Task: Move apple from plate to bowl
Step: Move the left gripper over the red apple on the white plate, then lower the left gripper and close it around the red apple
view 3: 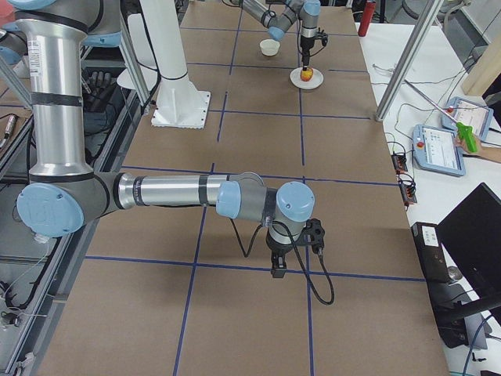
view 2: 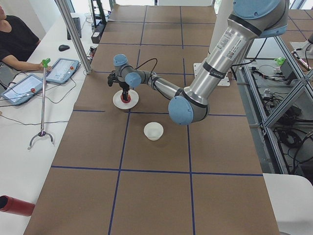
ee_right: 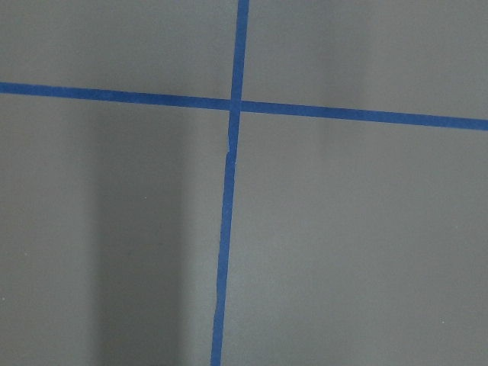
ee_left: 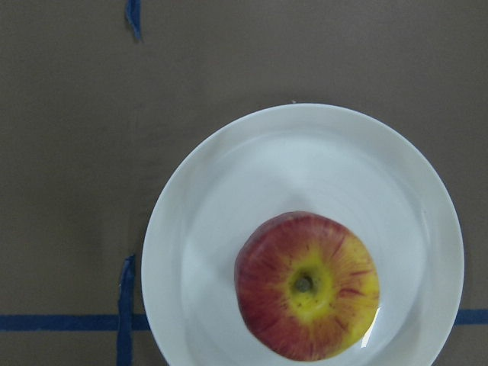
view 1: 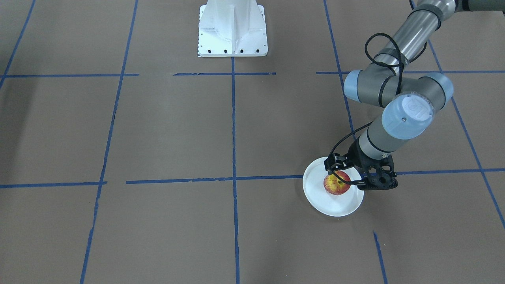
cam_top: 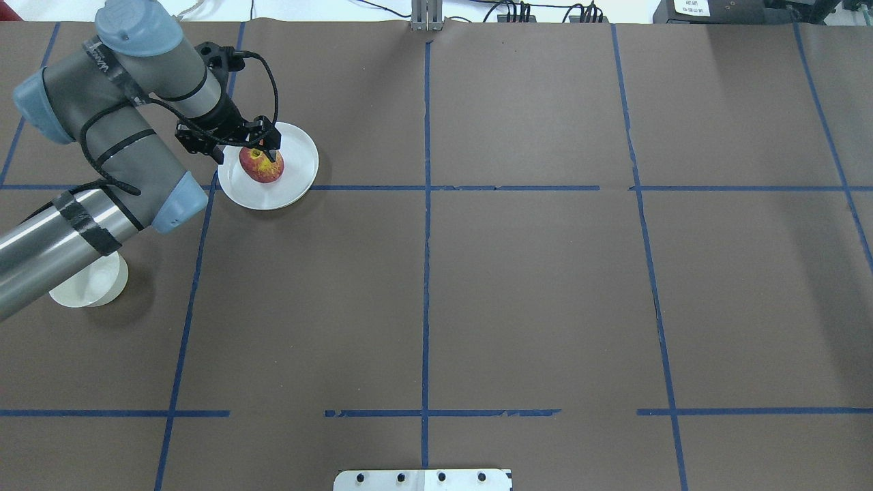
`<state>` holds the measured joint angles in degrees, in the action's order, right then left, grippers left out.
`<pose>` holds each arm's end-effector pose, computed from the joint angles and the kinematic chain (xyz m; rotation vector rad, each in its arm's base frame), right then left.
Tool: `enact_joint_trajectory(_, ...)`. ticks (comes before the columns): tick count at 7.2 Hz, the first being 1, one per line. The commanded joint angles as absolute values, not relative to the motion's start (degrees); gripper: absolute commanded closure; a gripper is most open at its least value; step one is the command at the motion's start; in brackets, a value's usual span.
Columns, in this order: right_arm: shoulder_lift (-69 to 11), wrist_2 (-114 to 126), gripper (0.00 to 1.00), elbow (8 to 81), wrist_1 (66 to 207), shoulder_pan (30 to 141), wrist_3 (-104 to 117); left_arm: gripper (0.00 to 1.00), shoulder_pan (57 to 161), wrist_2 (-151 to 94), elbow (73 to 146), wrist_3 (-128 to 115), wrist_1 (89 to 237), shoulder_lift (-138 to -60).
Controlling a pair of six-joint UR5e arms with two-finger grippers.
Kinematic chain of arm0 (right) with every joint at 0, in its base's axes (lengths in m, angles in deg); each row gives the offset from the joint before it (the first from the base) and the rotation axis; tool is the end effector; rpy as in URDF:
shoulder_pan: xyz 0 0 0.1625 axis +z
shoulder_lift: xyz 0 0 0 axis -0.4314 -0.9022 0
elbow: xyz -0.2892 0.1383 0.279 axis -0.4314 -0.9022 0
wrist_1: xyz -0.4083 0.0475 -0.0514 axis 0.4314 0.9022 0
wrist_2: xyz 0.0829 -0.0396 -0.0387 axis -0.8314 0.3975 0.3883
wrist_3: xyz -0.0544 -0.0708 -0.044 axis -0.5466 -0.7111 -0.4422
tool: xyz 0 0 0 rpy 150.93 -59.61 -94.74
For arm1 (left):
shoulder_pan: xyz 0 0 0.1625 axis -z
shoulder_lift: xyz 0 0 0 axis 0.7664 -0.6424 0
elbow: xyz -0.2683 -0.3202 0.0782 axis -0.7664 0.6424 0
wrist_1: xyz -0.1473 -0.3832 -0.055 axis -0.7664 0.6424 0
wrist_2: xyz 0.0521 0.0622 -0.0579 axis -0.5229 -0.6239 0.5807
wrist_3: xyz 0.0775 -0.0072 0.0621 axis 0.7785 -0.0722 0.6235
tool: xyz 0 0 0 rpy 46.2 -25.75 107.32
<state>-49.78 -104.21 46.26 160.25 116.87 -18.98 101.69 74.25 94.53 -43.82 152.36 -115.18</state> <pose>0.0764 -0.4742 0.6439 -0.0409 -0.7548 -0.0884 0.3998 -0.6301 0.3671 0.0393 0.8553 -0.0294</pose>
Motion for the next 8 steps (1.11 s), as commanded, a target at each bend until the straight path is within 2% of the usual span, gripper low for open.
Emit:
enact_joint_trajectory(1,-49.84,-104.21,0.0,46.26,160.25,116.87,-18.98,0.0,101.62,72.8,89.97,-45.5,156.19,-117.01)
enact_joint_trajectory(3,-49.75,-104.21,0.0,46.26,160.34,116.87,-18.98,0.0,101.36,70.88,86.88,-45.86,157.7,-118.59)
enact_joint_trajectory(8,-49.75,-104.21,0.0,46.26,160.25,116.87,-18.98,0.0,99.43,70.87,86.43,-45.69,158.32,-118.15)
